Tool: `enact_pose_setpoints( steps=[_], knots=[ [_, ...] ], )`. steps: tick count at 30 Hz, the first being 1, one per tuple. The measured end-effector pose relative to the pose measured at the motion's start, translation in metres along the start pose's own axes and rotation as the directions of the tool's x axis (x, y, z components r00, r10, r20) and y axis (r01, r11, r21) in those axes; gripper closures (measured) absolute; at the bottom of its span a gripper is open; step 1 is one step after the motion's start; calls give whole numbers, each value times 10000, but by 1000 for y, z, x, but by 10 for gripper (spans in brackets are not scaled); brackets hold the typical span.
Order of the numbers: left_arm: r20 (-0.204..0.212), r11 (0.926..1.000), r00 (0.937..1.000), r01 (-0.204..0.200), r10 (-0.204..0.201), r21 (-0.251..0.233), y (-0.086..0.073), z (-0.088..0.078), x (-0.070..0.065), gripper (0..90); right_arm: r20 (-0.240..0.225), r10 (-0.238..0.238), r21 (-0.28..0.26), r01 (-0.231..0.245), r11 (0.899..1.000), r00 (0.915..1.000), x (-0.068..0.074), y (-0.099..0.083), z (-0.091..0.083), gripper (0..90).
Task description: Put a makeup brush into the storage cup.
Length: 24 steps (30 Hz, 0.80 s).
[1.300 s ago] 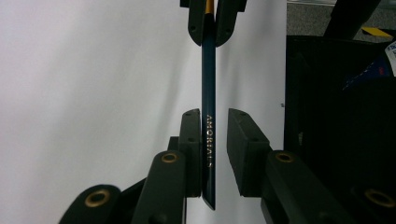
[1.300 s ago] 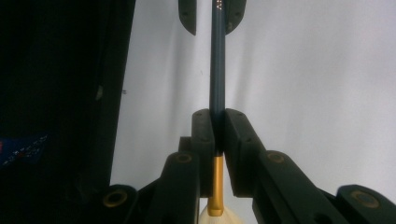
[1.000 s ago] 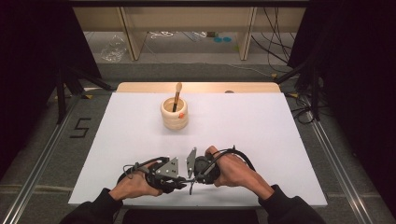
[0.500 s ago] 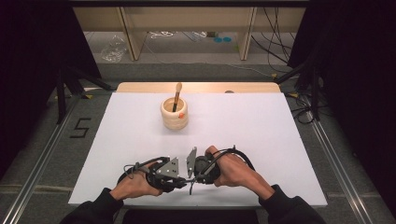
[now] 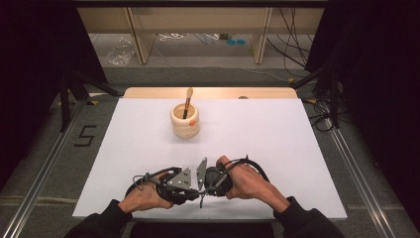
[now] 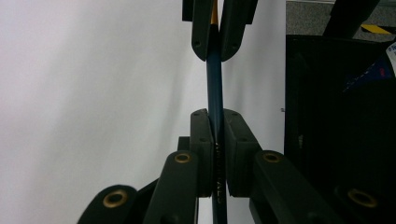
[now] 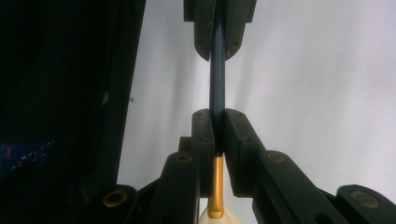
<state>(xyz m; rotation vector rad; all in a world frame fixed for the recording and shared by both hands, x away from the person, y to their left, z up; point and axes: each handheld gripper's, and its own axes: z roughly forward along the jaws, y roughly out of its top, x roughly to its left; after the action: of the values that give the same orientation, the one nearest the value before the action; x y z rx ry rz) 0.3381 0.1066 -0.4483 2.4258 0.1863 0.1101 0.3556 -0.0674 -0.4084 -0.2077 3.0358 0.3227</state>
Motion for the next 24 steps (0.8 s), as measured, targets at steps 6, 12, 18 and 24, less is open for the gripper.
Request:
enact_pose_setpoints(
  steps=[6,12,18,24],
  knots=[
    [-43,9997,9998,174,-175,-162,0,-1,0,838,101,-300,-344,304,9989,9995,-3,-1,-1,830],
    [89,9988,9993,371,-369,-328,-2,-2,2,842,132,-281,-504,287,9983,9995,-5,-2,-1,827],
    [-47,9981,9990,432,-434,-428,-2,-3,2,843,261,-61,-693,79,9976,9996,-6,-3,-3,795],
    [-324,9970,9977,581,-598,-508,-3,-7,5,844,461,924,-1168,-865,9894,9947,-7,-7,-11,680]
  ],
)
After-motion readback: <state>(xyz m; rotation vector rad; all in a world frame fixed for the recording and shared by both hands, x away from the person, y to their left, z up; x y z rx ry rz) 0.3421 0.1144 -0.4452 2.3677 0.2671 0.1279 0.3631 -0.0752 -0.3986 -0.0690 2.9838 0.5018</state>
